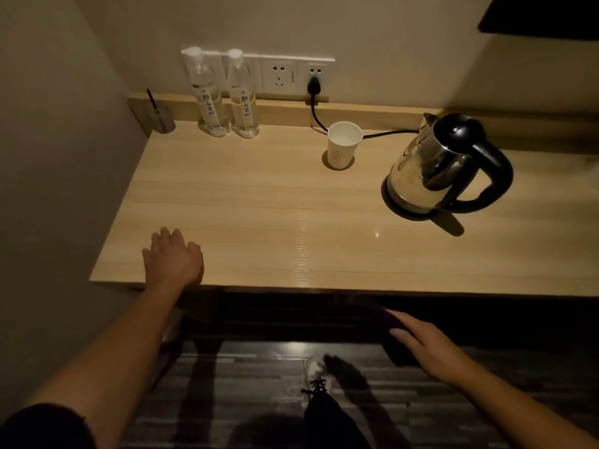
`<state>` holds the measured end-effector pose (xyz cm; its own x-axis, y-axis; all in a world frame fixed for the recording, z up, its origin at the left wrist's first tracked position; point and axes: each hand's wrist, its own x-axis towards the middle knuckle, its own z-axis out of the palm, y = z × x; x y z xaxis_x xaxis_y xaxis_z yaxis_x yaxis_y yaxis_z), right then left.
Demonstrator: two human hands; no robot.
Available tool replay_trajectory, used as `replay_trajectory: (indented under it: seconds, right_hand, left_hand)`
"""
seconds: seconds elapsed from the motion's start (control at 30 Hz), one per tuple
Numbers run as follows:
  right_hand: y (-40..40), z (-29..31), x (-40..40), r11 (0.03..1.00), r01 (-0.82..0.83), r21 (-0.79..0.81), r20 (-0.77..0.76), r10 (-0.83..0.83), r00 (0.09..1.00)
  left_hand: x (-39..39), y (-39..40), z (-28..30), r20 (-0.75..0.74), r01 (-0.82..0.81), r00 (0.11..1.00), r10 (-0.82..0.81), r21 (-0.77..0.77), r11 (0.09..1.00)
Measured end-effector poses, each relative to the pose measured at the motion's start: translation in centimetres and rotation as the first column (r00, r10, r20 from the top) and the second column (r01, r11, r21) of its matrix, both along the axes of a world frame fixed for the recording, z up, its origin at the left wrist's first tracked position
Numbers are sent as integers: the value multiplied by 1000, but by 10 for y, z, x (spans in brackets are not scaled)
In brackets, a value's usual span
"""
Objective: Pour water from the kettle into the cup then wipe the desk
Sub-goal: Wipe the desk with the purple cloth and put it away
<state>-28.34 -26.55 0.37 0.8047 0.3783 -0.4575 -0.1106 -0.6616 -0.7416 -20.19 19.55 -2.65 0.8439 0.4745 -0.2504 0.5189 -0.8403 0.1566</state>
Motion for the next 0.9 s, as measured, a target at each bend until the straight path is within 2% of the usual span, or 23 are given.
replay_trajectory:
  seconds: [0.07,0.17,0.27,0.43,0.63,0.7,0.77,0.83,0.9]
  right_hand:
    - [9,21,-10,980,119,160,-198,-86,976]
    - [35,53,-18,964,99,247,-263,-32,964]
    - [71,85,-17,976,-21,215,-148,54,988]
    - [129,135,-10,963,-237,127,100,225,969]
    - [167,158,14,914,-393,-103,260,406,876]
    - [176,160,26,873,-450,-188,334,488,806]
    - [181,160,38,845,-477,-242,386,535,751]
    - [186,158,51,829,-496,-260,398,560,727]
    - [187,152,64,834,-503,-227,381,551,742]
  left_hand:
    - [-20,-21,19,69,106,992,-102,-50,993]
    - [-57,-63,52,130,270,961,-243,-279,922]
    - [-88,-91,95,185,401,916,-357,-478,781]
    - [-113,-98,161,273,521,851,-449,-553,651]
    - [-102,-72,199,179,517,790,-587,-709,480]
    - [-92,-63,204,140,537,761,-634,-685,493]
    - [-80,-58,204,133,666,682,-719,-518,537]
    - [-68,-54,205,173,796,582,-795,-324,512]
    - [-56,-50,206,198,827,547,-813,-276,489]
